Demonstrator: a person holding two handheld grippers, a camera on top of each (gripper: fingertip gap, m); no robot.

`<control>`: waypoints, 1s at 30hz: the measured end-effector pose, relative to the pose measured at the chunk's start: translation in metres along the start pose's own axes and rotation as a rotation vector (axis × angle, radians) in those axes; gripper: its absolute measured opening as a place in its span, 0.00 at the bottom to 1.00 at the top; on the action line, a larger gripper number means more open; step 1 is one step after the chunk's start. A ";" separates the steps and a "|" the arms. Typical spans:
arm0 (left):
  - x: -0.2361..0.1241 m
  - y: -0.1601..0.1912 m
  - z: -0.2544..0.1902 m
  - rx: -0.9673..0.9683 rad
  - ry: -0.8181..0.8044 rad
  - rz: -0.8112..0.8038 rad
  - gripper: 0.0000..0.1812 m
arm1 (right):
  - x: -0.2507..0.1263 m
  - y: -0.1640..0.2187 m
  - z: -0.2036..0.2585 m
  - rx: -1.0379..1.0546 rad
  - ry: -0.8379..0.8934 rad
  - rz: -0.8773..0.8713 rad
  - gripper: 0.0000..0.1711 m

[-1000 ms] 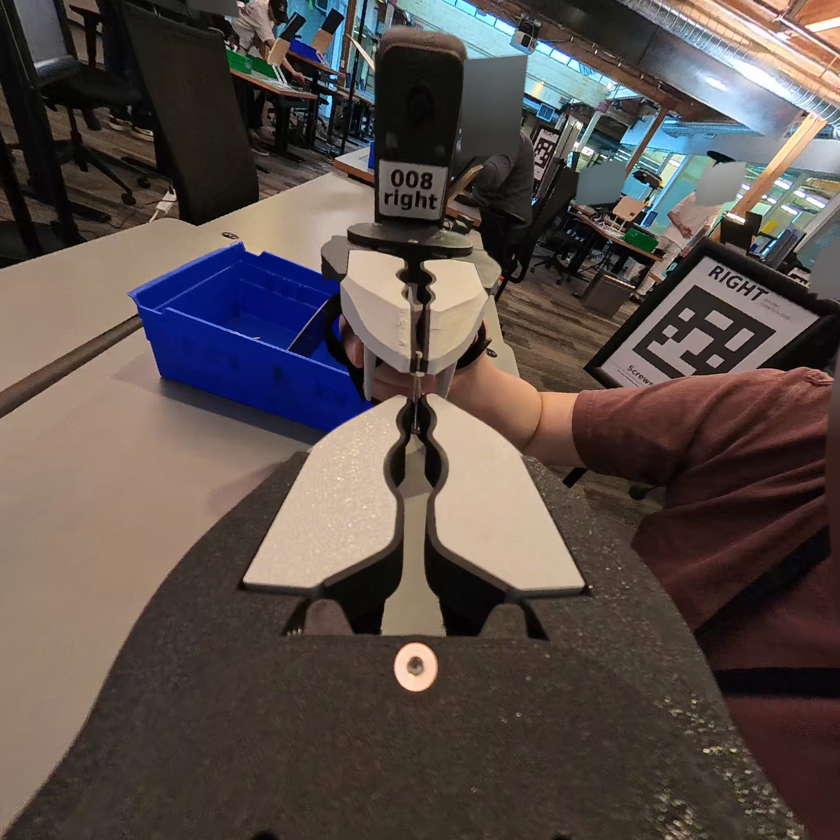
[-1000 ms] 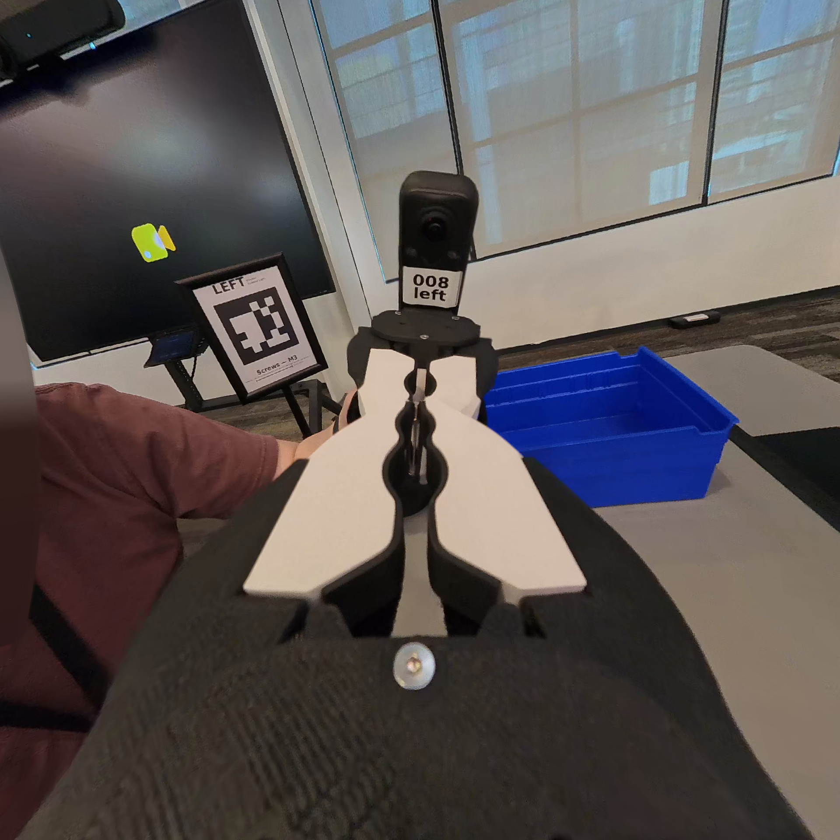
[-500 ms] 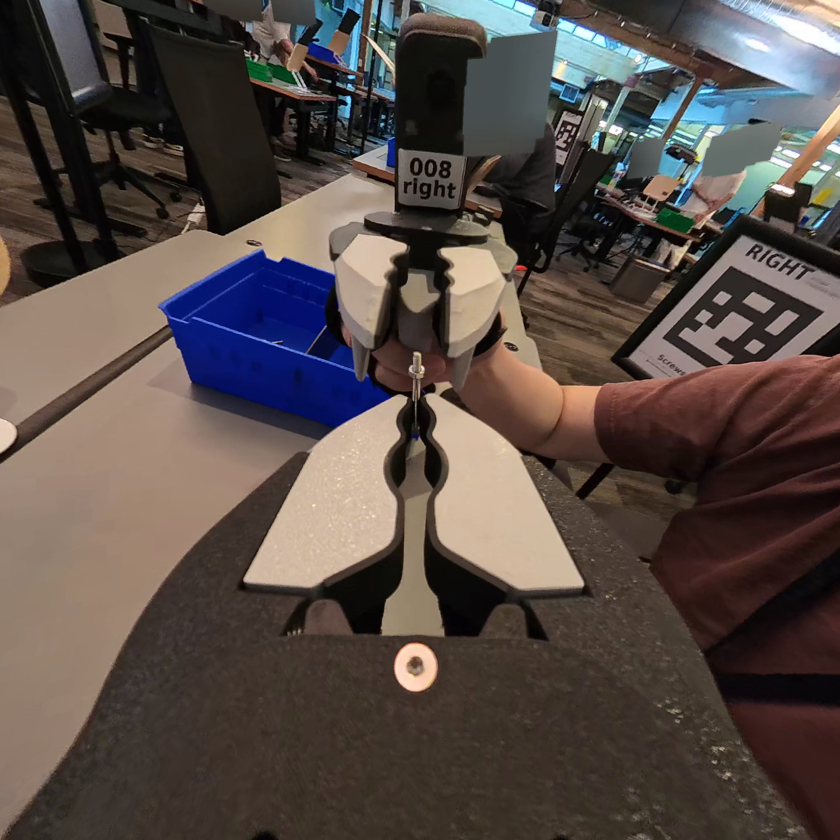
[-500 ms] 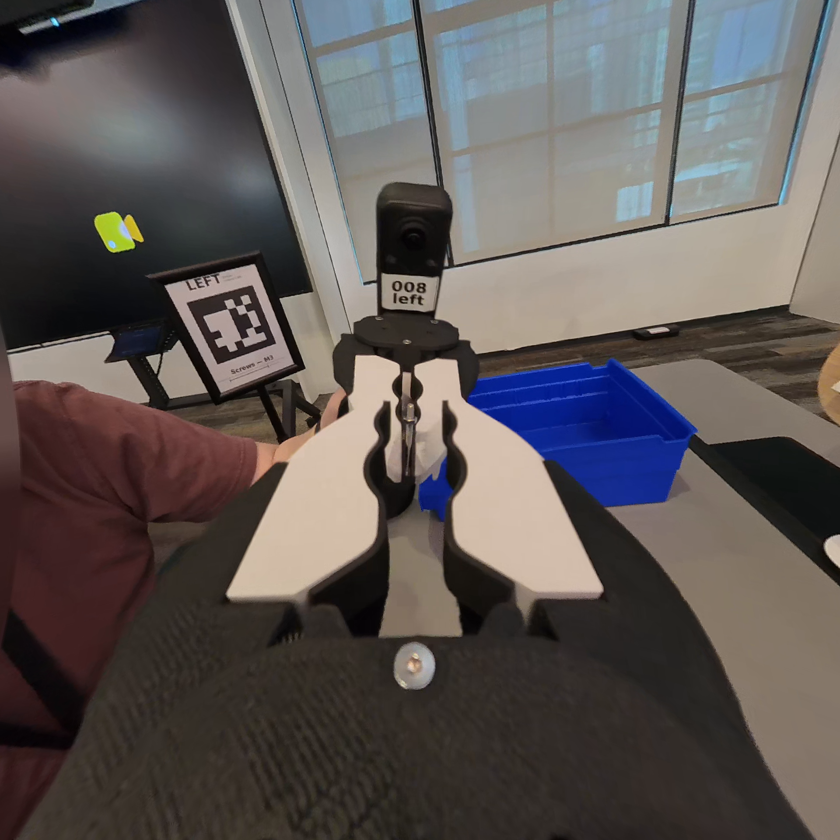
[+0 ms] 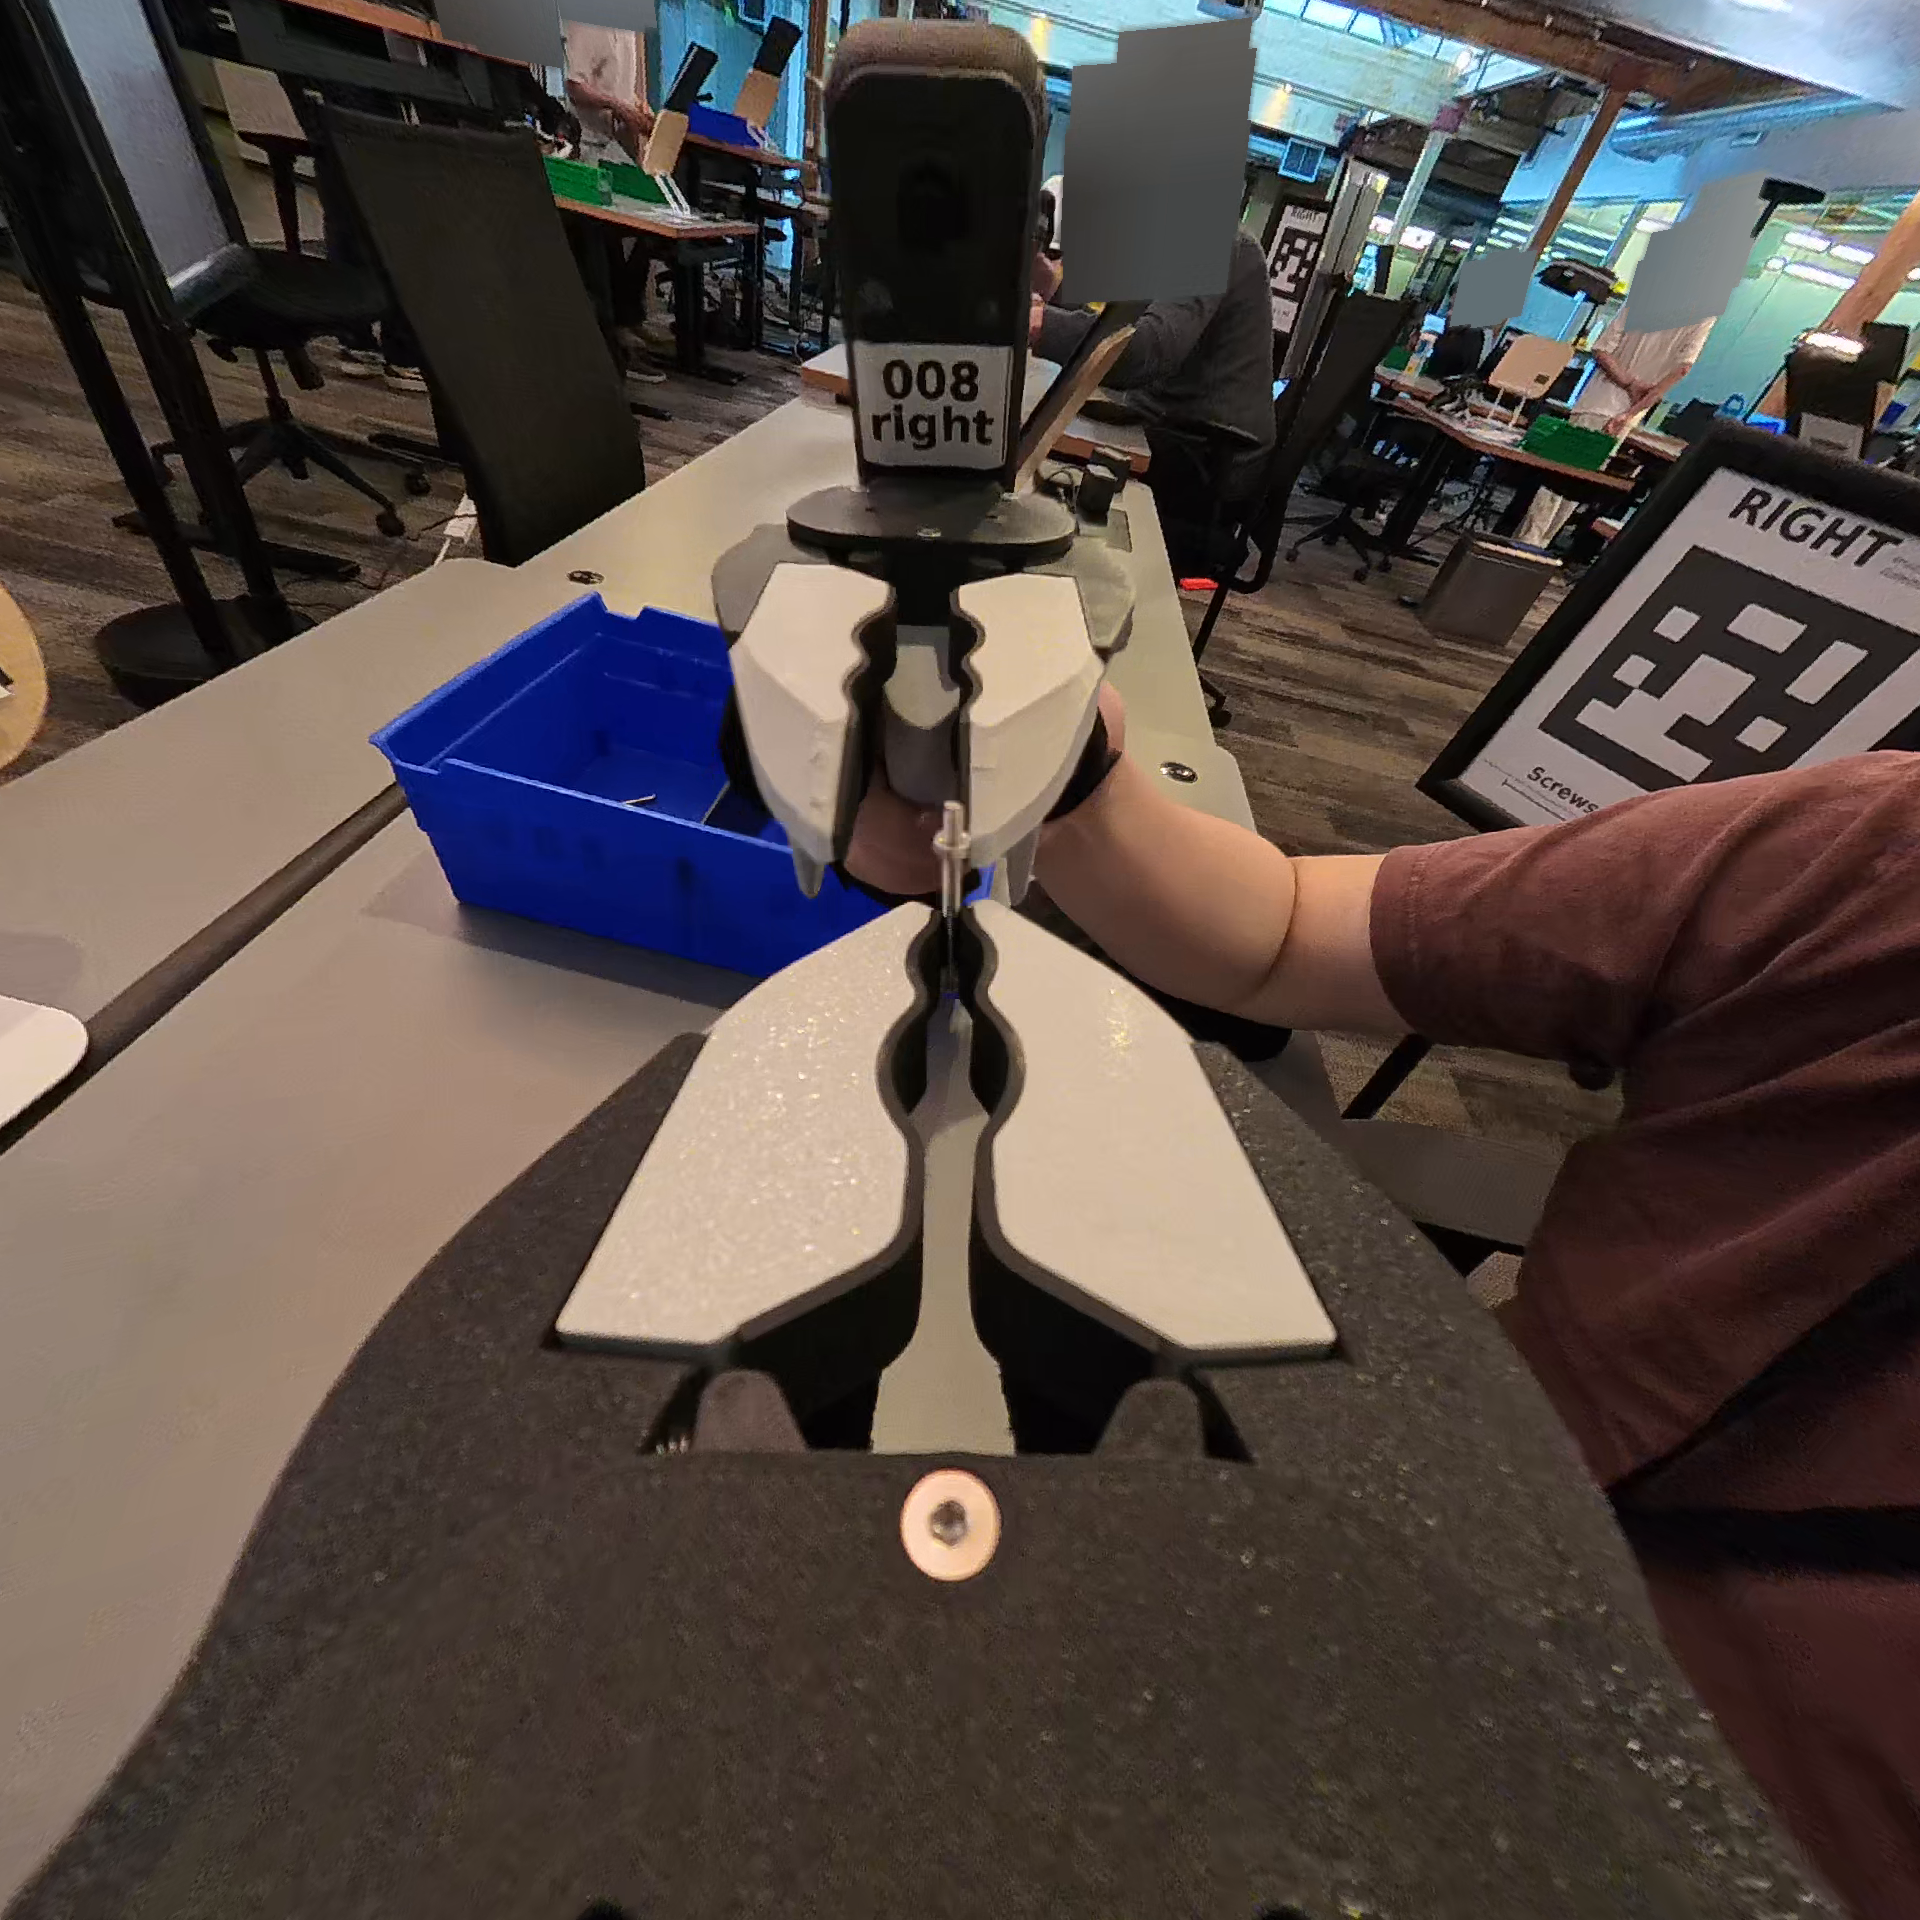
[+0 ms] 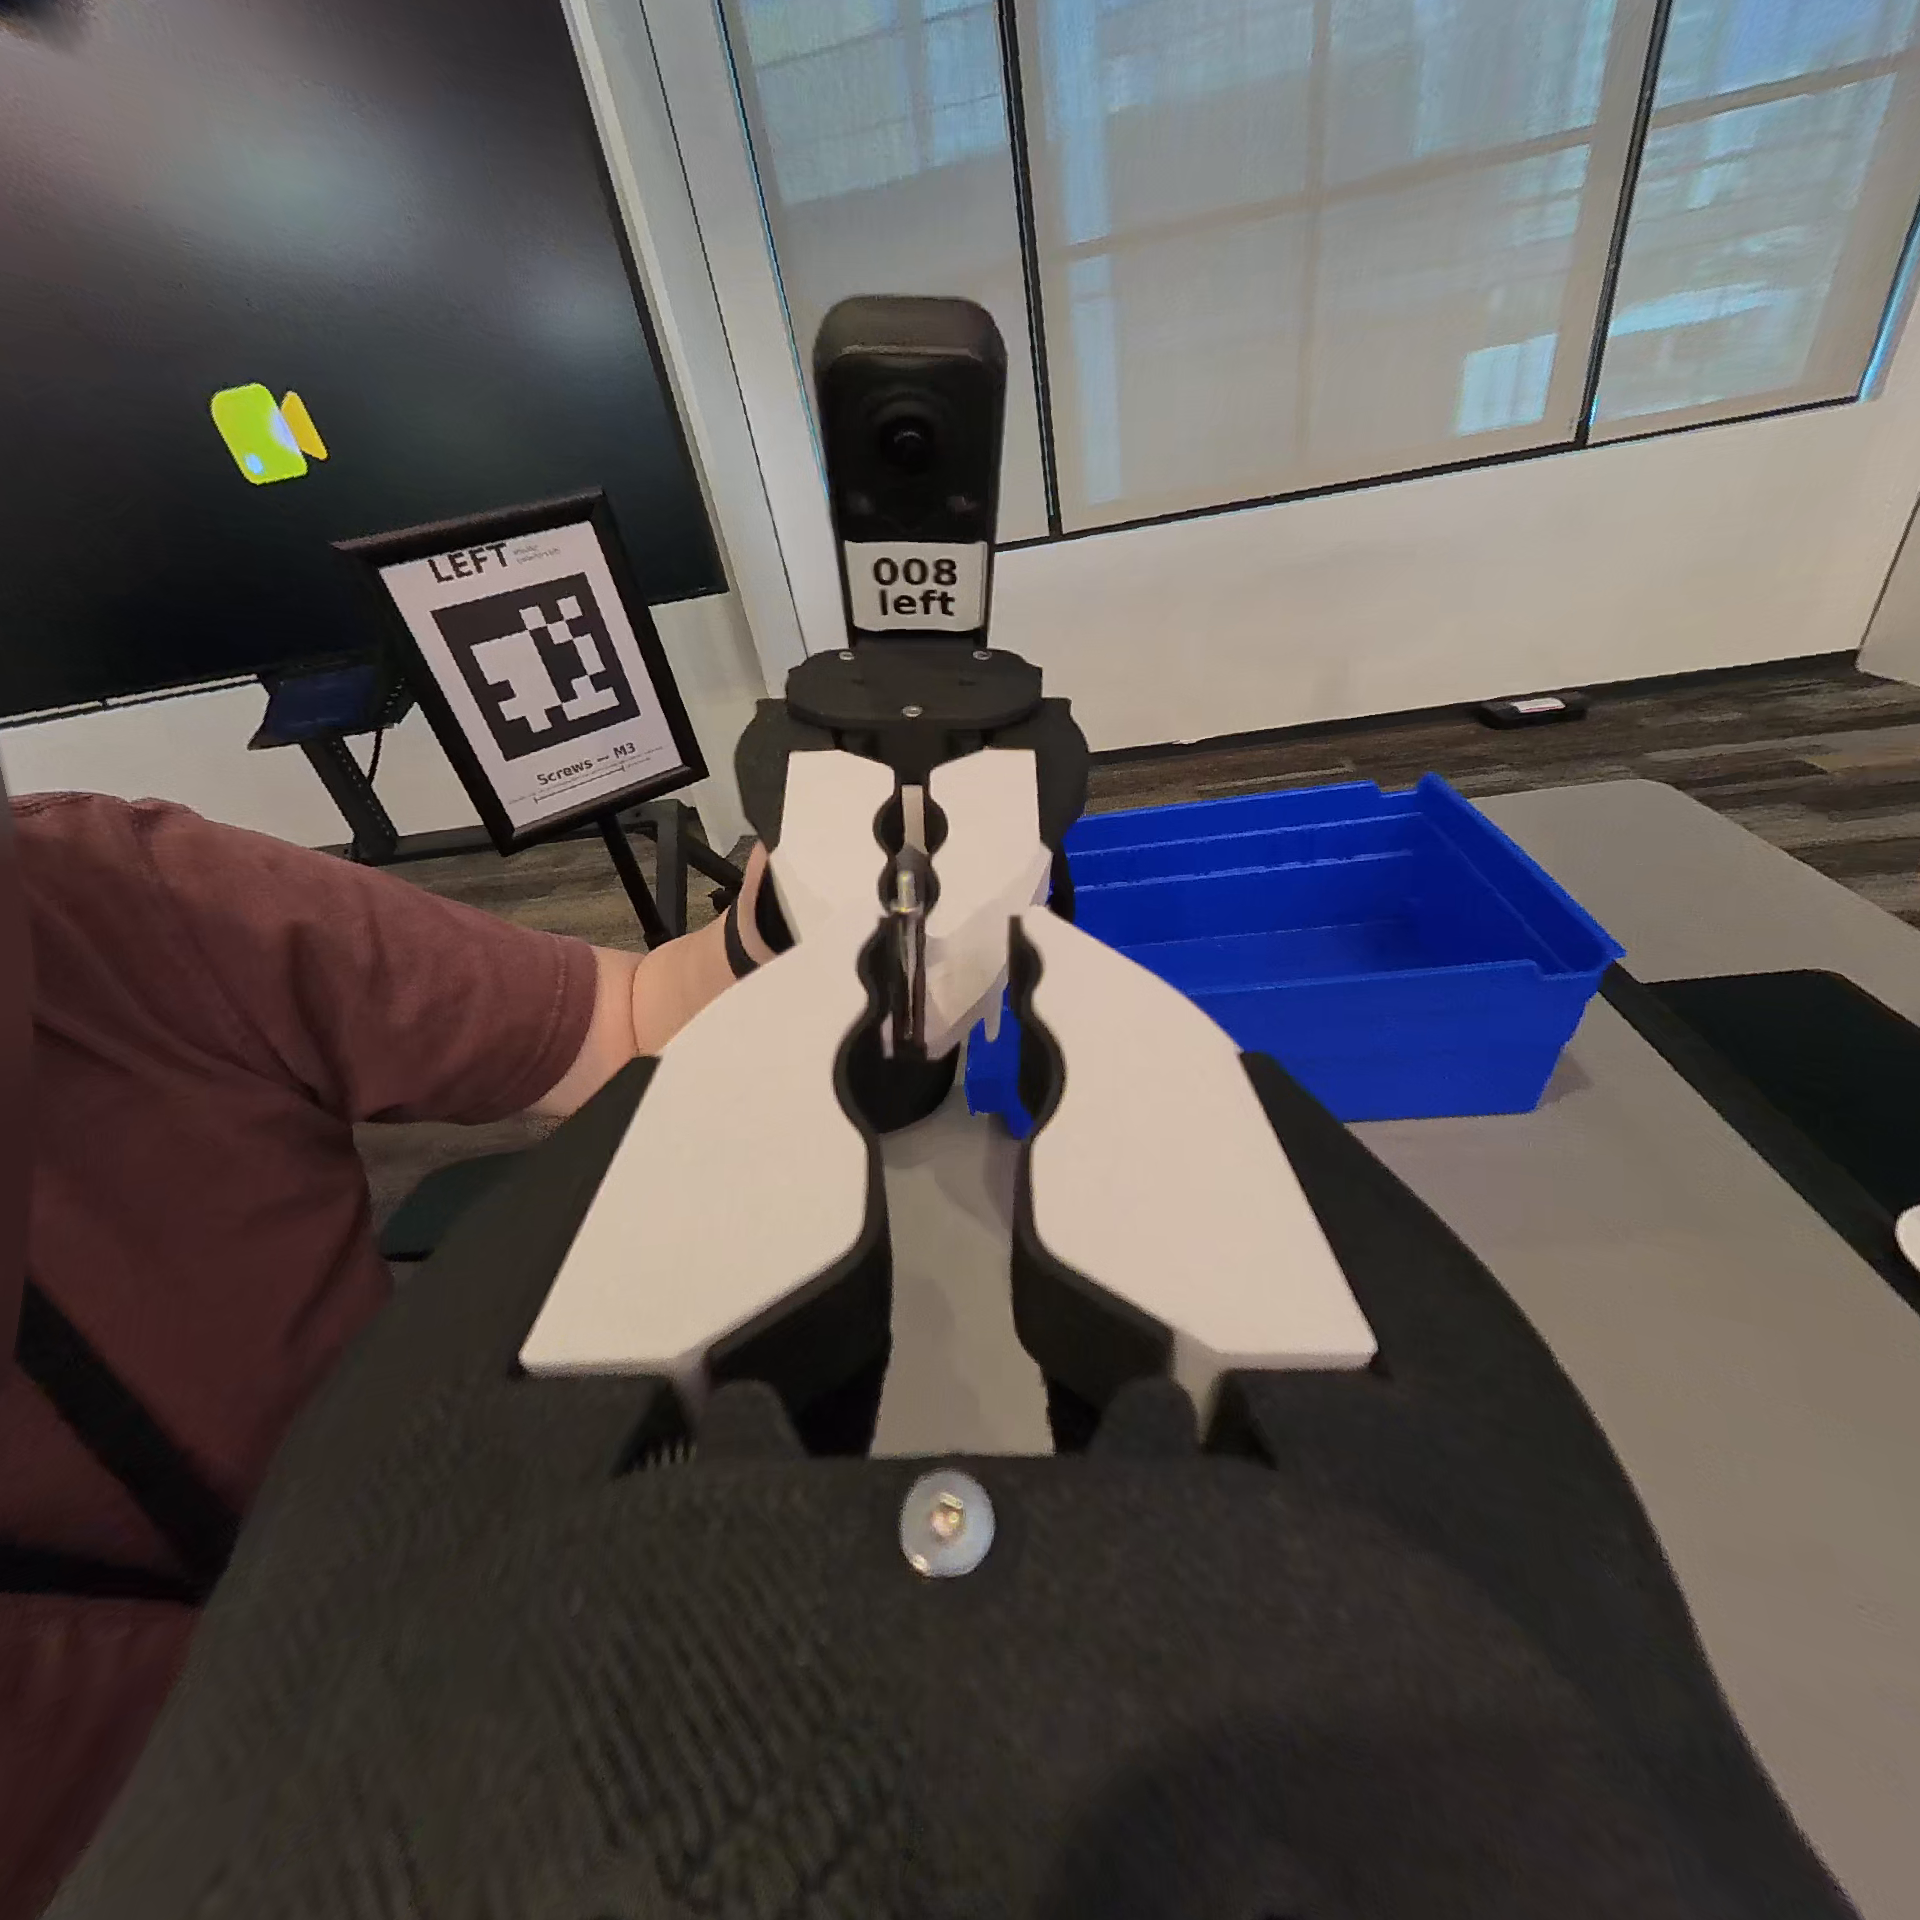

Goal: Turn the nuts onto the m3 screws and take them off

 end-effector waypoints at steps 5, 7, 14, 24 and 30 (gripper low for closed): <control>0.000 0.000 -0.001 -0.004 0.007 0.004 0.01 | 0.003 -0.002 0.007 0.010 -0.045 -0.021 0.10; 0.003 0.002 -0.002 0.002 0.011 0.014 0.01 | 0.007 0.000 0.008 0.013 -0.037 -0.019 0.11; 0.003 0.000 -0.004 0.028 0.001 0.011 0.01 | 0.000 -0.002 0.004 0.018 -0.049 -0.019 0.12; 0.006 0.001 -0.009 0.025 0.028 0.014 0.01 | 0.008 -0.001 0.012 0.010 -0.054 -0.020 0.13; 0.000 -0.006 -0.011 0.023 0.038 -0.019 0.01 | -0.006 -0.008 0.004 0.019 -0.042 -0.050 0.10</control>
Point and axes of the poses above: each gripper's, where its closed fingertips meet, x out along the fingers, y out of its underside, z = x × y across the jaws, the point moved 4 cm from there along -x, back along the fingers, and after that the axes turned 1 degree about -z, right-handed, at the moved point
